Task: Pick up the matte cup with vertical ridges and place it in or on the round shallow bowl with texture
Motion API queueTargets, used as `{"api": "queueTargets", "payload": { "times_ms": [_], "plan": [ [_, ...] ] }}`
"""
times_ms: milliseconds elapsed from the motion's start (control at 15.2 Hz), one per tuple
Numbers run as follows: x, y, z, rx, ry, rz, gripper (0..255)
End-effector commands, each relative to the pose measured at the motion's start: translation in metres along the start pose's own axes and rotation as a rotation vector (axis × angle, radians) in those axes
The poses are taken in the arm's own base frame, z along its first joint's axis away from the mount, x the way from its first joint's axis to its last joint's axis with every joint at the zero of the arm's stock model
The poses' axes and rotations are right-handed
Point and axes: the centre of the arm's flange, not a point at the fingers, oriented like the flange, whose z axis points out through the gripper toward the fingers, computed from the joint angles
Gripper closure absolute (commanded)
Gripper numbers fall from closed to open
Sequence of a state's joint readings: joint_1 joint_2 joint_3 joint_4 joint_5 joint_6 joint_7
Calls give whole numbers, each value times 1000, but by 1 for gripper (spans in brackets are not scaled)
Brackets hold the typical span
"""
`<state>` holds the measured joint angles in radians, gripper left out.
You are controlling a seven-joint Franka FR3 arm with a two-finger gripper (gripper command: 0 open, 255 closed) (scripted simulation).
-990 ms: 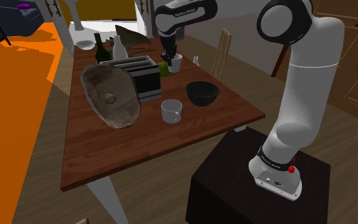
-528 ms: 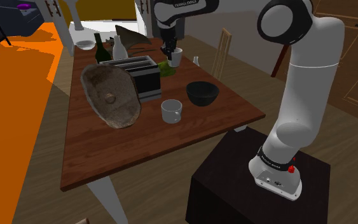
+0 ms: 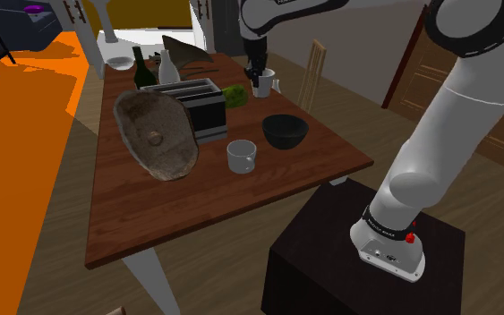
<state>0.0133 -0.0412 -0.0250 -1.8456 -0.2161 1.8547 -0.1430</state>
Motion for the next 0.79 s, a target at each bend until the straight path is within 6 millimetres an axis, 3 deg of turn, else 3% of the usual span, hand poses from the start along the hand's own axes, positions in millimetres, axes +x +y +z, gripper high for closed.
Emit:
{"api": "queueTargets", "payload": {
  "times_ms": [0, 528, 726],
  "plan": [
    [-27, -3, -5, 0, 0, 0, 255],
    [-126, -22, -23, 0, 0, 0, 255],
    [-127, -26, -8, 0, 0, 0, 255]
  ]
}}
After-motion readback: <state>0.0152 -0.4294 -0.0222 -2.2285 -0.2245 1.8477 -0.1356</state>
